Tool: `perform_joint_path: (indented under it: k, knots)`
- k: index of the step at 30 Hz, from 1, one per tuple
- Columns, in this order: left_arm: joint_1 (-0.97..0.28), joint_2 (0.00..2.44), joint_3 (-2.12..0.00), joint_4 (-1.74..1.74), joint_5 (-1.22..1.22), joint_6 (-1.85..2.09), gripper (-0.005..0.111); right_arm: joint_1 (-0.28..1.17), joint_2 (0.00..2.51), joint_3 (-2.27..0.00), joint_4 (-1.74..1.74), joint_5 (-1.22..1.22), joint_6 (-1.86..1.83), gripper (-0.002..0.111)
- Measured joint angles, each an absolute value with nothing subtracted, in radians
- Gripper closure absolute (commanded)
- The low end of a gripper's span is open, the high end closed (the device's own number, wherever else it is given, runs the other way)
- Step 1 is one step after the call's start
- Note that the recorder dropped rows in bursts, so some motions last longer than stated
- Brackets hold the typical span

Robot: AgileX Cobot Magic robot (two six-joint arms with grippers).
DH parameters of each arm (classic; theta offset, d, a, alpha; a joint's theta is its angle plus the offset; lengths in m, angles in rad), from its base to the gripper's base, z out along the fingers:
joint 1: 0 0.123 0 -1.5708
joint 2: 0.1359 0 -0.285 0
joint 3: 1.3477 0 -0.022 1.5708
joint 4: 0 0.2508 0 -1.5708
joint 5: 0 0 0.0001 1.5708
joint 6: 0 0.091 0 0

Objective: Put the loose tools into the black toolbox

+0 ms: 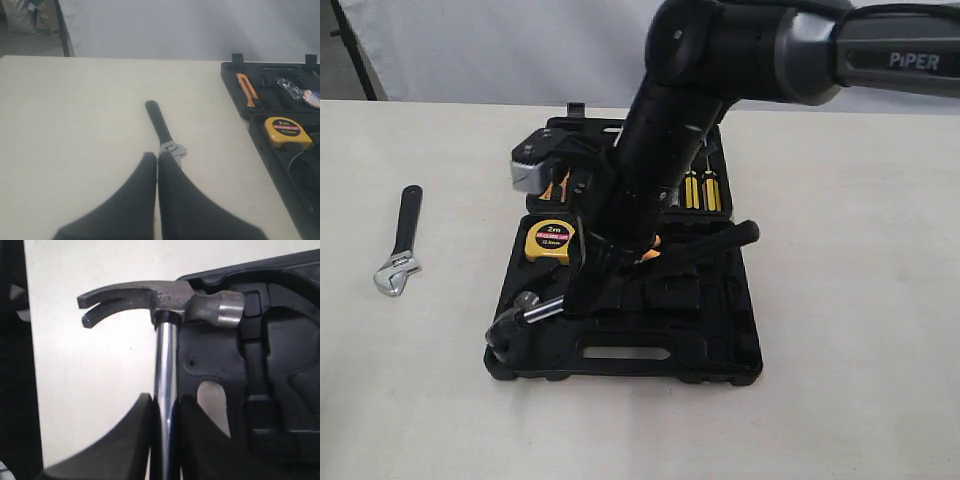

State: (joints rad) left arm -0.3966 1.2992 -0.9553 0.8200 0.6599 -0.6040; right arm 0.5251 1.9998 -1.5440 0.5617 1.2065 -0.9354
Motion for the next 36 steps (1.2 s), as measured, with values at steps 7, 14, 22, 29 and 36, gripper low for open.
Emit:
perform_joint_path:
  k: [7,14,22,29,36]
  knots:
    - [-0.397,1.299,-0.955,0.82,0.66,-0.604,0.105,0.404,2.125,-1.544,0.891,1.21,-0.941,0.109]
    - [-0.397,1.299,-0.955,0.82,0.66,-0.604,0.105,0.404,2.108,-1.521,0.943,1.206,-0.713,0.109]
    - [-0.397,1.299,-0.955,0.82,0.66,-0.604,0.105,0.404,2.095,-1.365,1.142,1.208,-0.71,0.109]
    - [-0.397,1.299,-0.955,0.82,0.66,-0.604,0.105,0.399,2.102,-1.284,1.182,1.204,-0.705,0.109]
    - [-0.397,1.299,-0.955,0.82,0.66,-0.604,0.105,0.383,2.115,-1.232,1.22,1.206,-0.694,0.108]
